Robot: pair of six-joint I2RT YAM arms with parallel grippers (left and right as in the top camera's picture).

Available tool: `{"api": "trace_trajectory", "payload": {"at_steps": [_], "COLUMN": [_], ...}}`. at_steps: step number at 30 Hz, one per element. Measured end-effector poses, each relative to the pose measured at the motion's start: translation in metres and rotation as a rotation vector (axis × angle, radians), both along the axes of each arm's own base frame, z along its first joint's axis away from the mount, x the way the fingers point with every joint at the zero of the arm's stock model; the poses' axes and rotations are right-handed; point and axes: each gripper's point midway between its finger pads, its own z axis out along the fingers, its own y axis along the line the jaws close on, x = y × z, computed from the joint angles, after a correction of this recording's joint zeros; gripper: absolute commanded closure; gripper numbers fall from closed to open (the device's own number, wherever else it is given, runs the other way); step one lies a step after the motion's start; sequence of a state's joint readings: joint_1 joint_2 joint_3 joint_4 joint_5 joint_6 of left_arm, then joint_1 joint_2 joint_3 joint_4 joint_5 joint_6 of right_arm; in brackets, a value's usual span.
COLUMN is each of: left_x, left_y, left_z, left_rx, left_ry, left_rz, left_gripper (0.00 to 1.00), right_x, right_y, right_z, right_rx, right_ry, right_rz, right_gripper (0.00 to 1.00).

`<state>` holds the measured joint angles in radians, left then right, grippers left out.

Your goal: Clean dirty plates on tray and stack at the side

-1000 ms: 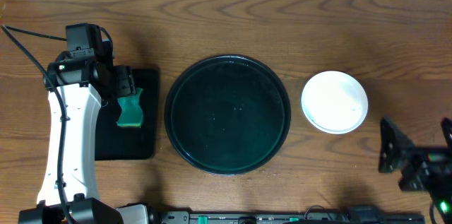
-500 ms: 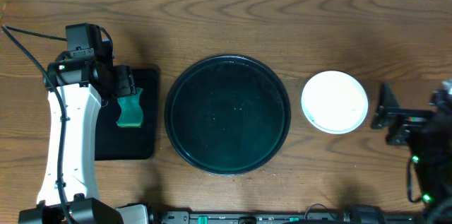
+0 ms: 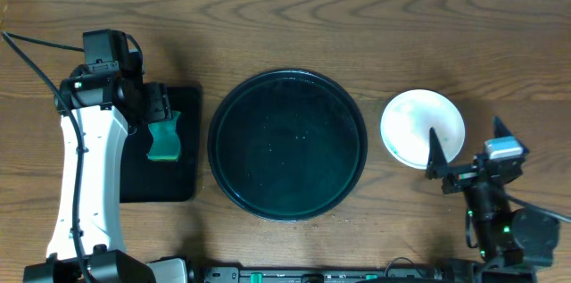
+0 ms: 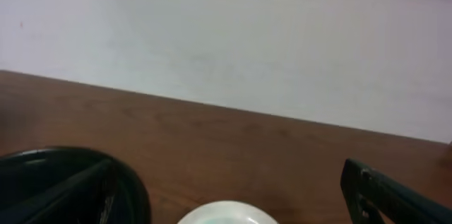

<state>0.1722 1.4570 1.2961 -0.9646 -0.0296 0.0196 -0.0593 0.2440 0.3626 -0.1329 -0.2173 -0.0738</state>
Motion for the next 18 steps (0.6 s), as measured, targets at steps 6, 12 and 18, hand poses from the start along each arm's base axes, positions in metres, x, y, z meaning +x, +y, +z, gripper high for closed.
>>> {"api": "trace_trajectory", "payload": {"at_steps": [6,12,18], "left_x": [0.000,0.000,0.000], "left_y": [0.000,0.000,0.000], "left_z": [0.000,0.000,0.000], "left_rx": [0.000,0.000,0.000], "left_ry": [0.000,0.000,0.000], "left_rz": [0.000,0.000,0.000], "left_gripper": [0.27,0.27,0.27], "right_x": [0.000,0.002,0.002], "right_y": [0.001,0.001,0.001], "right_z": [-0.027,-0.062,-0.090], "right_rx": [-0.003,-0.003,0.000], "right_ry": [-0.047,-0.053,0.002], "right_rz": [0.004,0.003,0.001], "right_gripper": [0.01,0.01,0.01]}}
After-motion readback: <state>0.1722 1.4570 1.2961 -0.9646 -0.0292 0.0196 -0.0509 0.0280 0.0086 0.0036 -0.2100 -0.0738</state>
